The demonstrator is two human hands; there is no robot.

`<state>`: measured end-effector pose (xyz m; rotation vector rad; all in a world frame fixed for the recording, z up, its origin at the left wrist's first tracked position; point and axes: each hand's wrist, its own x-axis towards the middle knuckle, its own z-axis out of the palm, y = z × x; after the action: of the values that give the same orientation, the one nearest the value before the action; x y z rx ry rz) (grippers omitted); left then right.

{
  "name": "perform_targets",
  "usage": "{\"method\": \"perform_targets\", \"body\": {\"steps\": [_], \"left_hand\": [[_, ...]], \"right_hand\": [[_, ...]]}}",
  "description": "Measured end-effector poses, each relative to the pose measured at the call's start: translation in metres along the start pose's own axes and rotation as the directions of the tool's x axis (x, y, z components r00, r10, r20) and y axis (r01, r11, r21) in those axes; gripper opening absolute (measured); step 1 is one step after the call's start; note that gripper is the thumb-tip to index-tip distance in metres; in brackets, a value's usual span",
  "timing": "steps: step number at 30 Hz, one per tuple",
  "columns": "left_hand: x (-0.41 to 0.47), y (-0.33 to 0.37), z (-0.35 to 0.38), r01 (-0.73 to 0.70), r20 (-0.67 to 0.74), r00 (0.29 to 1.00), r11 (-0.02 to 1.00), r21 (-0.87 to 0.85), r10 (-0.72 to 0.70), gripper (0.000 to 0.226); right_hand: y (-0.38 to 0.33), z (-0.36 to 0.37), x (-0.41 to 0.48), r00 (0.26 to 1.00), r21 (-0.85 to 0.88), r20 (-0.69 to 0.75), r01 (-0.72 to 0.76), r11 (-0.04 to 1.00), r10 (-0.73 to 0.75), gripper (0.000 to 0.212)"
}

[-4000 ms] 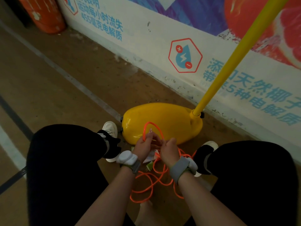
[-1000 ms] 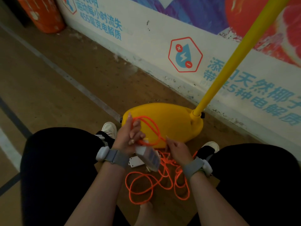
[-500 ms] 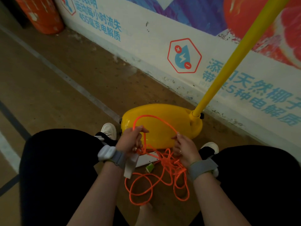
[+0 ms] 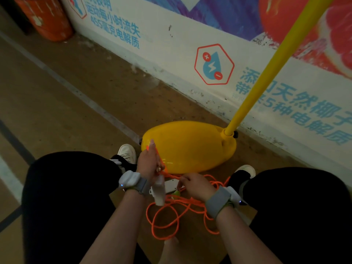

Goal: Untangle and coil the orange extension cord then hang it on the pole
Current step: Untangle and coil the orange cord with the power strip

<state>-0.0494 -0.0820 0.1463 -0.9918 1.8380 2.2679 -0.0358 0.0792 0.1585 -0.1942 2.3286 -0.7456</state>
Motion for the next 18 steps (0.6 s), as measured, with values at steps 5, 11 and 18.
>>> {"method": "perform_targets", "body": {"steps": [5,11,18], "left_hand": [[-0.014,-0.006,0.009,-0.154,-0.008,0.987,0.957,0.245,0.16,0.056],[-0.014,-0.013,0.014,-0.175,-0.028,0.982,0.954,0.243,0.187,0.055],[-0.024,-0.023,0.027,-0.315,0.046,0.948,0.913,0.26,0.314,0.03]], "right_hand": [[-0.007,0.003,-0.001,0.999,0.034,0.001,-0.038,0.999,0.038,0.037],[-0.002,0.007,0.002,0.989,0.138,-0.042,-0.135,0.981,0.142,0.033],[-0.011,0.031,0.0,0.999,0.216,0.035,-0.039,0.976,0.032,0.027]]}}
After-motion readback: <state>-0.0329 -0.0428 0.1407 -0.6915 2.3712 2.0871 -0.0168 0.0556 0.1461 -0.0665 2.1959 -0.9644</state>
